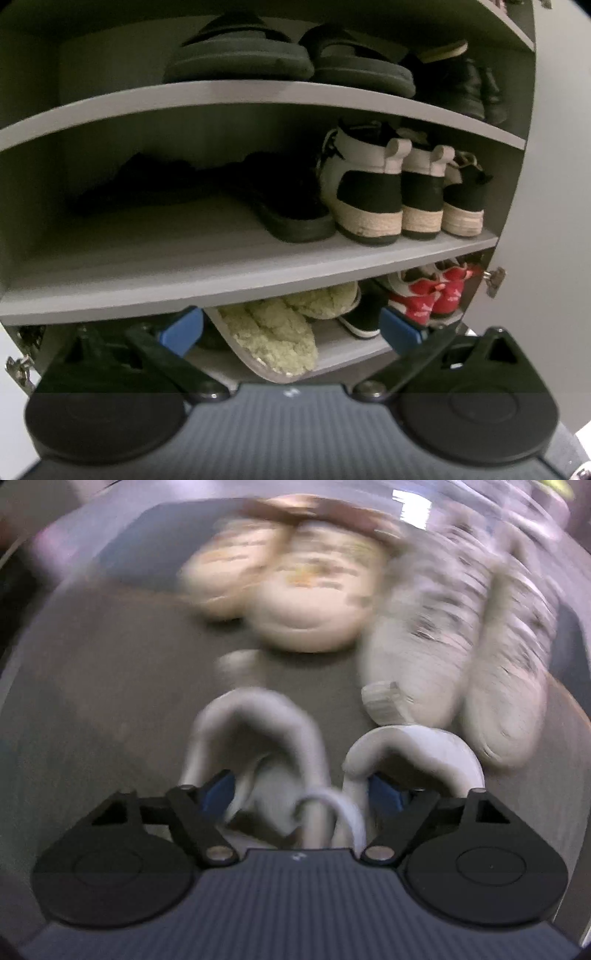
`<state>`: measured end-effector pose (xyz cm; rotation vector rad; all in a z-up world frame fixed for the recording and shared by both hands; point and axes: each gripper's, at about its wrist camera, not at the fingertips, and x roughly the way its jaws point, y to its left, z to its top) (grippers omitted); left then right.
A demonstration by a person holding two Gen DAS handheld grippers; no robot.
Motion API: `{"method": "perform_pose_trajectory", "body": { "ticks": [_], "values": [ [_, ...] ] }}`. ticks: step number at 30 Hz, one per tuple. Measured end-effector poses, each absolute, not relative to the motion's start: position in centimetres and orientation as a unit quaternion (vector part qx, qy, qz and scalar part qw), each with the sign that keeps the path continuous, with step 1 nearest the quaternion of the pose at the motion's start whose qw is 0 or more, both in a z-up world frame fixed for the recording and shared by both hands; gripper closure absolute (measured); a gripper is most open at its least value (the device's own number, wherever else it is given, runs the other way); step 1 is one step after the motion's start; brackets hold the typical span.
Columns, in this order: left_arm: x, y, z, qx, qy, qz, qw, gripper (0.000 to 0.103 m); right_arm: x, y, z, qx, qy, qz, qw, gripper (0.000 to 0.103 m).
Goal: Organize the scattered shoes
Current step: 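Swing the right tool down onto the white sneakers on the mat, then close the right tool on the heel collars of both white sneakers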
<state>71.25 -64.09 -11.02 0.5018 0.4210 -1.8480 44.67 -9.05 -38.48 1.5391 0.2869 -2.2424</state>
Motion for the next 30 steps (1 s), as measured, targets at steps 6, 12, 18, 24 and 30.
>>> {"method": "perform_pose_trajectory", "body": {
  "ticks": [6,12,18,24,30],
  "values": [
    [69.9,-64.1,-11.6,0.212,0.172,-0.789,0.551,0.0,42.4,-7.9,-41.2,0.588,0.078,-0.796,0.115,0.029],
    [68.7,-64.1,-12.7,0.232,0.171,-0.789,0.542,0.0,39.9,-7.6,-44.0,0.616,0.039,-0.786,0.037,0.01],
    [68.3,-64.0,-12.8,0.234,0.174,-0.79,0.539,0.0,41.6,-6.5,-42.2,0.57,0.028,-0.821,0.014,0.07],
    [68.1,-63.9,-12.8,0.236,0.177,-0.792,0.534,0.0,44.7,-7.3,-38.5,0.516,0.053,-0.851,0.074,0.074],
    [68.1,-63.7,-12.6,0.226,0.175,-0.794,0.536,0.0,46.9,-12.9,-32.0,0.43,0.106,-0.871,0.211,0.074]
  ]
}}
